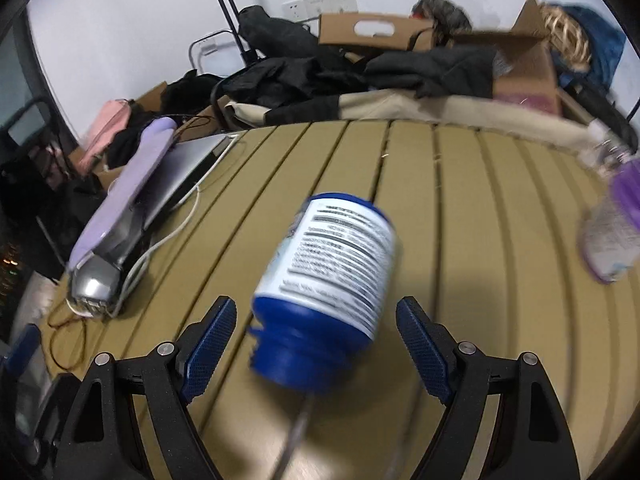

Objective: Flip cup upright
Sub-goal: 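Close the right tool around the bottle body and lift it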

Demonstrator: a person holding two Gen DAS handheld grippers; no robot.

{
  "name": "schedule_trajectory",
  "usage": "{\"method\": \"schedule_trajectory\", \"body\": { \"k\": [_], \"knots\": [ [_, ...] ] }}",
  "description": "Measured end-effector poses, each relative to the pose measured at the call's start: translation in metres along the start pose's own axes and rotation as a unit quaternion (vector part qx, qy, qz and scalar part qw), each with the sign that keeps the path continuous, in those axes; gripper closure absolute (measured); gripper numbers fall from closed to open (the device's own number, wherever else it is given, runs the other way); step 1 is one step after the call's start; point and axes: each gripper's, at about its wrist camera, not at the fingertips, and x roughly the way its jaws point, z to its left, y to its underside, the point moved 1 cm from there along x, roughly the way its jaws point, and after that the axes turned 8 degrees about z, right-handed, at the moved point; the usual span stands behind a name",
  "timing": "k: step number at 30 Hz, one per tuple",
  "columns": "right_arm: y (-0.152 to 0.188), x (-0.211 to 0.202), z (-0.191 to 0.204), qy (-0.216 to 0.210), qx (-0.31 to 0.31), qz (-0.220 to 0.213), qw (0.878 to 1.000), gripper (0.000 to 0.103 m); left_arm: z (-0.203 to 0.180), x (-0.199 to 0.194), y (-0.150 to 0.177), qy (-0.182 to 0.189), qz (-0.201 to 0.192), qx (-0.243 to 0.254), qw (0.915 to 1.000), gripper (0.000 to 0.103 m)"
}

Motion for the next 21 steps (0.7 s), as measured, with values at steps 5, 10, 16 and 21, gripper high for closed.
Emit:
{"method": "schedule_trajectory", "body": {
  "k": [5,10,16,21],
  "knots": [
    [0.006,-0.005,-0.011,-0.032,-0.021,-0.005,0.999,0.033,-0.006,0.011,-0.014,0.004,0.007,-0.003,1.0,0.0],
    [0.042,-0.04,-0.011,-0.057,-0.155,0.012,0.986,0.033,-0.029,0.019,-0.027,0.047,0.014,0.012,0.9987,0.0],
    [0.083,-0.057,-0.009,-0.072,-0.232,0.023,0.97,0.033,-0.076,0.054,-0.037,0.161,0.091,0.031,0.9823,0.002],
    [0.082,-0.059,-0.025,-0.077,-0.22,0.014,0.972,0.033,-0.1,0.079,-0.036,0.188,0.149,0.022,0.9707,0.05]
  ]
}}
